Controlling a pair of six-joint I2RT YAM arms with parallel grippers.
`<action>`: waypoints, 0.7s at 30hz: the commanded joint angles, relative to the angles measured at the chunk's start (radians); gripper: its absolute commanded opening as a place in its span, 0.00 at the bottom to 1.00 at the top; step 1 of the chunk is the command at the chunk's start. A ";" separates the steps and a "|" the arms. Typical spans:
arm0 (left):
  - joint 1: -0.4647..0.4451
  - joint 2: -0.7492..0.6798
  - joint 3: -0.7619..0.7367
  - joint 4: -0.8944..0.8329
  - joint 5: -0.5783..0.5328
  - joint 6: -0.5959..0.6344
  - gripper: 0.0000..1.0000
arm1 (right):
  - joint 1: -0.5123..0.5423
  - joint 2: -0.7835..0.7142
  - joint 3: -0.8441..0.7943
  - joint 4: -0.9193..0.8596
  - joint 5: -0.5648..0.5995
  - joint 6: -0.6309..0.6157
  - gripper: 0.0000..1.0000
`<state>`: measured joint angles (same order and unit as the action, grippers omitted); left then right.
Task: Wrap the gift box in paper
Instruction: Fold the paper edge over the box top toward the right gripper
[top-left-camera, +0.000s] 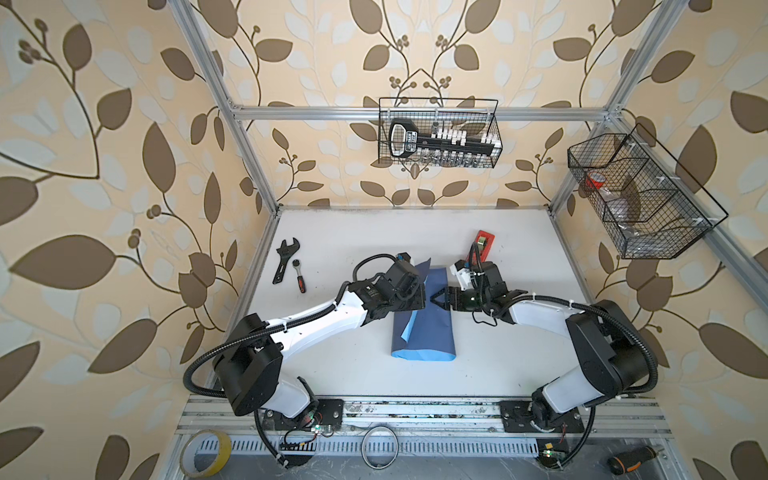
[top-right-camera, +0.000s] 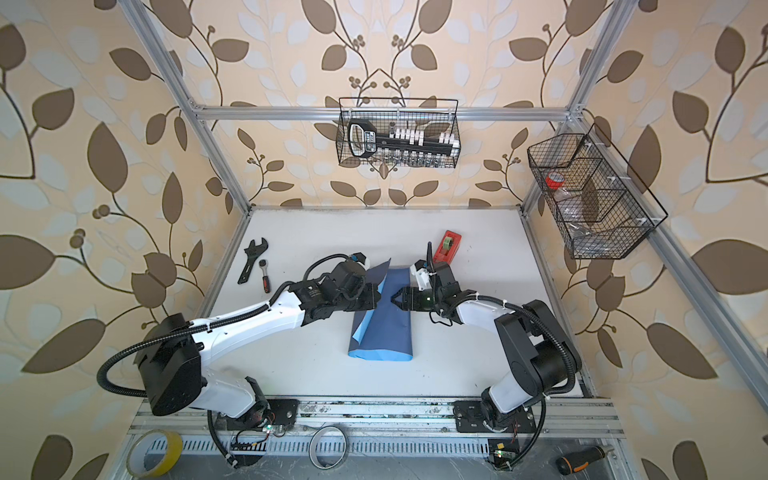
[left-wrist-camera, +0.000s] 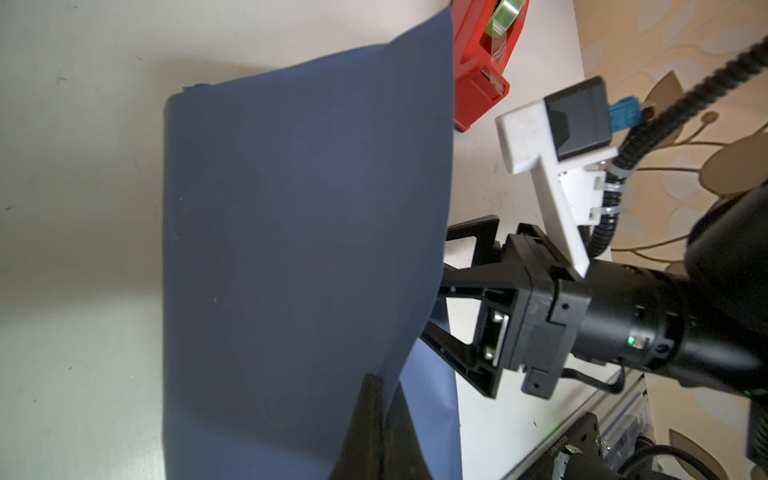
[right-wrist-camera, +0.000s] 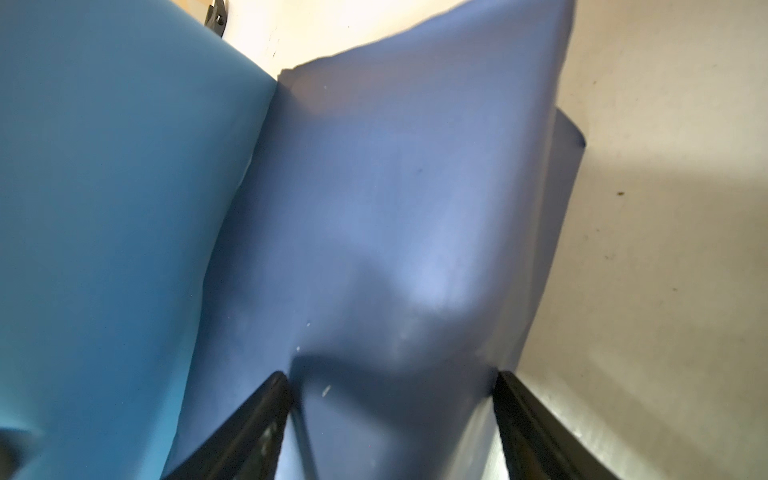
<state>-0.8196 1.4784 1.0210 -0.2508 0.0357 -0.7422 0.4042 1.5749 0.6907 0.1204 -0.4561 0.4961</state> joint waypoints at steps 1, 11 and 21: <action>-0.012 0.024 0.031 0.050 0.032 -0.042 0.00 | 0.024 0.062 -0.031 -0.162 0.079 -0.040 0.78; -0.014 0.070 -0.023 0.247 0.089 -0.196 0.00 | 0.024 0.062 -0.042 -0.139 0.057 -0.025 0.78; -0.013 0.074 -0.122 0.446 0.100 -0.314 0.00 | 0.015 0.072 -0.061 -0.099 0.019 0.005 0.77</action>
<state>-0.8257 1.5517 0.9237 0.0807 0.1223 -1.0004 0.4034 1.5799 0.6861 0.1410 -0.4675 0.5095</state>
